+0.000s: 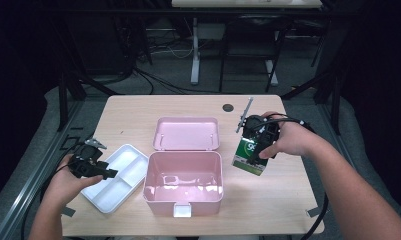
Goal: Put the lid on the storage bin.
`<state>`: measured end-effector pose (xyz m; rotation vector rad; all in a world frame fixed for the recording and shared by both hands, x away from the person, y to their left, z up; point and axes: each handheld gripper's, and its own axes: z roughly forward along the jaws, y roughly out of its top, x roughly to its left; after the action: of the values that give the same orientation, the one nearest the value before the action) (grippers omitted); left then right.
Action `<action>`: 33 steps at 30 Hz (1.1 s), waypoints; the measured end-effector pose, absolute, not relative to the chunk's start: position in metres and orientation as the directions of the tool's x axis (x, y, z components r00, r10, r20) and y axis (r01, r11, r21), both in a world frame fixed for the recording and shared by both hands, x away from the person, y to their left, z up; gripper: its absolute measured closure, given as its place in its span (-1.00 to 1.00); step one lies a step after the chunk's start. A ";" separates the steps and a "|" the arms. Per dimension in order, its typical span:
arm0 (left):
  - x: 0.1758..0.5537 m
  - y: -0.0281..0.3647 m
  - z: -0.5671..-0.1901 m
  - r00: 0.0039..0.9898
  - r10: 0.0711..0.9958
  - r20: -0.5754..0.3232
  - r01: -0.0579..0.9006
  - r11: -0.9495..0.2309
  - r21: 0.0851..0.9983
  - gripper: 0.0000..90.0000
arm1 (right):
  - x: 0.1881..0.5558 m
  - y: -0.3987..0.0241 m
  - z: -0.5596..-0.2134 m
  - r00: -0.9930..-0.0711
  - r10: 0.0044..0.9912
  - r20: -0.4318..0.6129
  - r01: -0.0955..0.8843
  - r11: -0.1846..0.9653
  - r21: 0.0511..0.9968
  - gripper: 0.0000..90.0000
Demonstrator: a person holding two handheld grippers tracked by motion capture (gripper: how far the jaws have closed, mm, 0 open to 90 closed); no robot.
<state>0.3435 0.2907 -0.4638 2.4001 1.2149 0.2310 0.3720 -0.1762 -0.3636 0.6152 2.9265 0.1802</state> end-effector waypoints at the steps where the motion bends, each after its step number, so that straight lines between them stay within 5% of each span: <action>1: 0.343 0.291 -0.464 0.601 0.798 -0.048 0.725 -0.518 0.453 0.09 | 0.371 -0.174 -0.362 -0.907 0.403 -0.120 0.386 0.911 0.147 -0.65; 33: 0.344 0.289 -0.466 0.606 0.794 -0.047 0.723 -0.526 0.449 0.09 | 0.350 -0.082 -0.352 -0.986 0.139 -0.087 0.125 0.980 0.153 -0.65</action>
<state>0.3444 0.2888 -0.4657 2.4088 1.2081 0.2267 0.3496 -0.0819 -0.3520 0.2026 3.0293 0.2241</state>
